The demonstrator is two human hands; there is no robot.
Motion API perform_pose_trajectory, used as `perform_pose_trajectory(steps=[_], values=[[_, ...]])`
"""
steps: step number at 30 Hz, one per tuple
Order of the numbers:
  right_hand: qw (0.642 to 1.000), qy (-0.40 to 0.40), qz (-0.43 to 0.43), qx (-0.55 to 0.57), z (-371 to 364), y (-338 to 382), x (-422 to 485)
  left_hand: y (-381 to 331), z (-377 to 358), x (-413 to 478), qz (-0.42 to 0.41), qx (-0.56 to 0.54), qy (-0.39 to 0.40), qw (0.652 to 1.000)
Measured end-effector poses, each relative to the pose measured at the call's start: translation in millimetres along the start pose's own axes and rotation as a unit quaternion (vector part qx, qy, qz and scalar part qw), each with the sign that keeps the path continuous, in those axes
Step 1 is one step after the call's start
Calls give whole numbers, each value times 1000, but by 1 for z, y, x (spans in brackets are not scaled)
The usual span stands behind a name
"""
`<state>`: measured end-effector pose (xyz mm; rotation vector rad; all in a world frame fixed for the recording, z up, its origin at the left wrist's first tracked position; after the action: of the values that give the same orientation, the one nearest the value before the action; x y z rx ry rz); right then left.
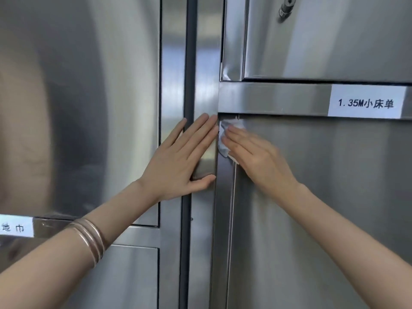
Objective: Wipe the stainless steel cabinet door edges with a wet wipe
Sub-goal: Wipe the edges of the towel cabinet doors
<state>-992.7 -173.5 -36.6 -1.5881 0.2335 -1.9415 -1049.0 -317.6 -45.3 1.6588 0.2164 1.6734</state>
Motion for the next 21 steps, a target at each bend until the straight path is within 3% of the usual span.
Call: perform_pose_trajectory(steps=[8, 14, 21], values=[[990, -138, 0, -26, -6, 3, 16, 2, -2, -1, 10, -8, -32, 999], [995, -38, 39, -87, -3, 6, 13, 2, -2, -1, 10, -11, -43, 999], [998, -54, 10, -42, -5, 20, 4, 3, -4, -2, 14, -7, -57, 998]])
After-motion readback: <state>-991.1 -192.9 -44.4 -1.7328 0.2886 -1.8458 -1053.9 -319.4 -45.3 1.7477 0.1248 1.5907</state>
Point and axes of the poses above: each hand's wrist, its own x-axis towards the middle knuckle, its own z-axis out of the back of the hand, y = z × x, the point moved 5 cm from there along x, towards the middle knuckle, and after that the axes turned 10 degrees about x, right-handed, at the moved point
